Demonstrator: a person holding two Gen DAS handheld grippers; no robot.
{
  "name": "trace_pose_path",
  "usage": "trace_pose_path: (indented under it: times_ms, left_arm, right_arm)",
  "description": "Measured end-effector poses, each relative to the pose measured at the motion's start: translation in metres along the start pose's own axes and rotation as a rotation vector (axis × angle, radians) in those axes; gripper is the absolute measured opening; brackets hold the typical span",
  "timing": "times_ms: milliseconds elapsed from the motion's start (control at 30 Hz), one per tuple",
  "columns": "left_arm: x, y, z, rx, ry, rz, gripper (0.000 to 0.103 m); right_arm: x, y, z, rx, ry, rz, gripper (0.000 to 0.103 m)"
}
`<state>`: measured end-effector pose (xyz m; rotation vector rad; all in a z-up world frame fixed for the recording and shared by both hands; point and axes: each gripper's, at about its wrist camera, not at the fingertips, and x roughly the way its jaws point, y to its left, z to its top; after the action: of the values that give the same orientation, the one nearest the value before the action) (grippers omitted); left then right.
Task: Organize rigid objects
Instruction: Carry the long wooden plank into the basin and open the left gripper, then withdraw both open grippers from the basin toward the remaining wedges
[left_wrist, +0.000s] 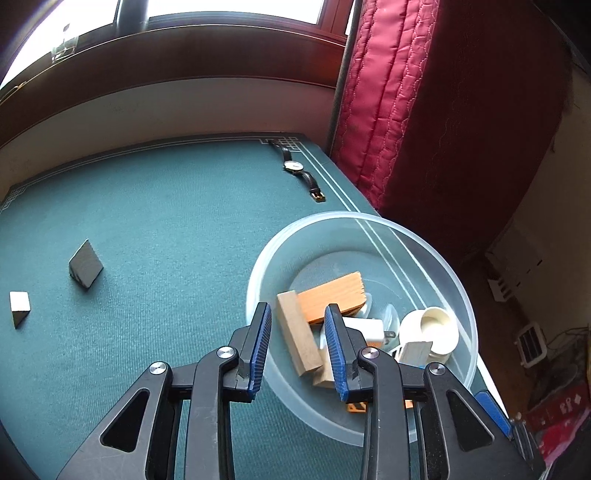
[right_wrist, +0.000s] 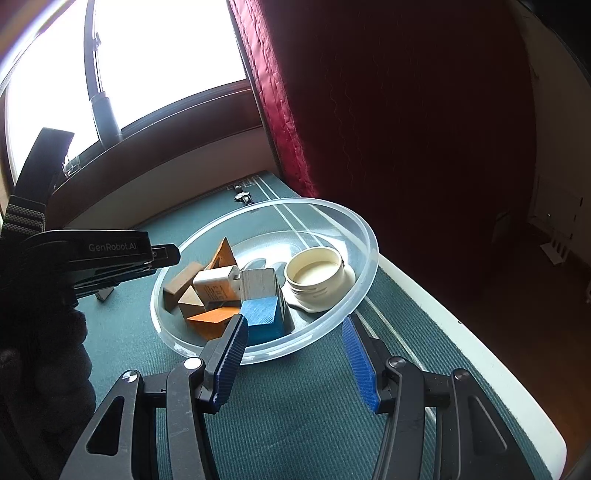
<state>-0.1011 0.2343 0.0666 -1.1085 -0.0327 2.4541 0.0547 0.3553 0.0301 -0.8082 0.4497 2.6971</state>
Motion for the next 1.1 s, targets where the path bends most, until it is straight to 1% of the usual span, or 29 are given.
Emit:
trace_pose_path:
  times_ms: [167,267,433,500,533,700,767,800,833,867,967,1100]
  left_arm:
    - [-0.003,0.023,-0.008,-0.049,0.003,0.049,0.031]
    - [-0.006,0.030,-0.015,-0.045,0.000,0.095,0.031]
    - [-0.010,0.034,-0.030,-0.023,0.008,0.133,0.033]
    - [-0.011,0.036,-0.035,-0.020,0.011,0.144,0.037]
    - [-0.012,0.038,-0.037,-0.022,0.011,0.147,0.041]
    - [-0.017,0.052,-0.042,-0.044,0.013,0.171,0.046]
    - [-0.019,0.059,-0.044,-0.060,0.016,0.183,0.057]
    - [-0.020,0.063,-0.045,-0.068,0.013,0.188,0.059]
    - [-0.021,0.066,-0.046,-0.074,0.012,0.195,0.060]
    - [-0.022,0.070,-0.047,-0.079,0.012,0.203,0.060]
    - [-0.026,0.082,-0.051,-0.097,0.013,0.221,0.060]
    - [-0.031,0.101,-0.059,-0.121,0.017,0.246,0.060]
  right_arm:
    - [-0.001,0.002,-0.001,-0.001,0.001,-0.004,0.057]
    - [-0.002,0.002,-0.001,-0.002,-0.001,-0.008,0.057]
    - [-0.002,0.003,-0.001,-0.004,-0.001,-0.013,0.057]
    - [-0.003,0.003,-0.002,-0.003,-0.002,-0.016,0.057]
    - [-0.003,0.004,-0.002,-0.004,-0.003,-0.018,0.057]
    - [-0.003,0.006,-0.002,-0.012,-0.006,-0.024,0.058]
    - [-0.005,0.007,-0.002,-0.019,-0.013,-0.028,0.058]
    - [-0.006,0.009,-0.002,-0.023,-0.016,-0.029,0.060]
    - [-0.007,0.010,-0.003,-0.026,-0.021,-0.030,0.068]
    - [-0.008,0.011,-0.003,-0.029,-0.027,-0.032,0.071]
    - [-0.012,0.017,-0.005,-0.044,-0.040,-0.034,0.073]
    - [-0.013,0.023,-0.007,-0.053,-0.032,-0.026,0.073]
